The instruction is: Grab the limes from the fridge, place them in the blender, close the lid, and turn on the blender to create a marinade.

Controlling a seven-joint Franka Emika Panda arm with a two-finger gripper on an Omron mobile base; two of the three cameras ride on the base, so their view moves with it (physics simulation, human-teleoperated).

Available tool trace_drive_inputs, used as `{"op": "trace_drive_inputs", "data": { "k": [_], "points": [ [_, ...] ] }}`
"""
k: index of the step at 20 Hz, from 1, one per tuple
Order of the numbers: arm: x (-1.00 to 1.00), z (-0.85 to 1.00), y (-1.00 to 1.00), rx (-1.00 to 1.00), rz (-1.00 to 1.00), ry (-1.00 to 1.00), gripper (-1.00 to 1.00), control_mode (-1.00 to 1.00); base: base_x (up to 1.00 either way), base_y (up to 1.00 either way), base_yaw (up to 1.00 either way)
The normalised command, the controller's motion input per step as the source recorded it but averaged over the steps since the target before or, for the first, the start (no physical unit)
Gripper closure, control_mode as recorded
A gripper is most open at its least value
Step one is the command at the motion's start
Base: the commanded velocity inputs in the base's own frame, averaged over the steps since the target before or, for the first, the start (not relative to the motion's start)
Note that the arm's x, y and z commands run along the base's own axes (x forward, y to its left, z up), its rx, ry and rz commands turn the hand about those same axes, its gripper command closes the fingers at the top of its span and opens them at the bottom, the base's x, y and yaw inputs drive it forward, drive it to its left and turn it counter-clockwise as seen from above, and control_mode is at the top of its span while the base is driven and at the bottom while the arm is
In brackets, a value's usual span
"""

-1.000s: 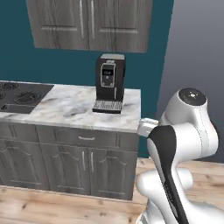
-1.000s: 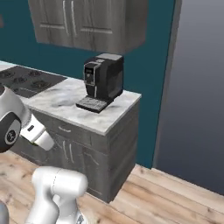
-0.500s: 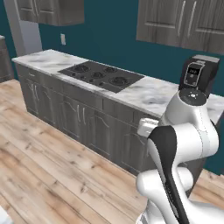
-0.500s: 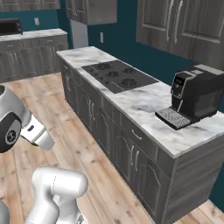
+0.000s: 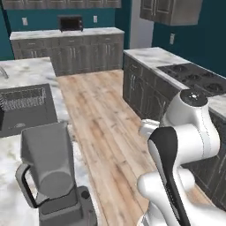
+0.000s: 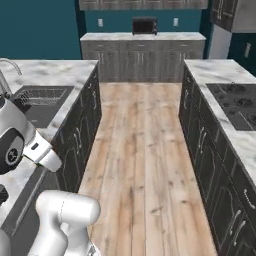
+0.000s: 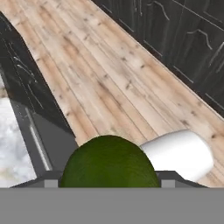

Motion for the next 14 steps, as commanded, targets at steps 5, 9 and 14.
{"op": "trace_drive_inputs", "data": {
  "k": [5, 9, 14],
  "points": [
    [0.00, 0.00, 0.00, 0.00, 0.00, 0.00, 1.00, 1.00, -0.07, 0.10, 0.77],
    [0.00, 0.00, 0.00, 0.00, 0.00, 0.00, 1.00, 1.00, -0.28, -0.10, 0.72],
    [0.00, 0.00, 0.00, 0.00, 0.00, 0.00, 1.00, 1.00, -0.05, -0.71, 0.64]
  ]
}}
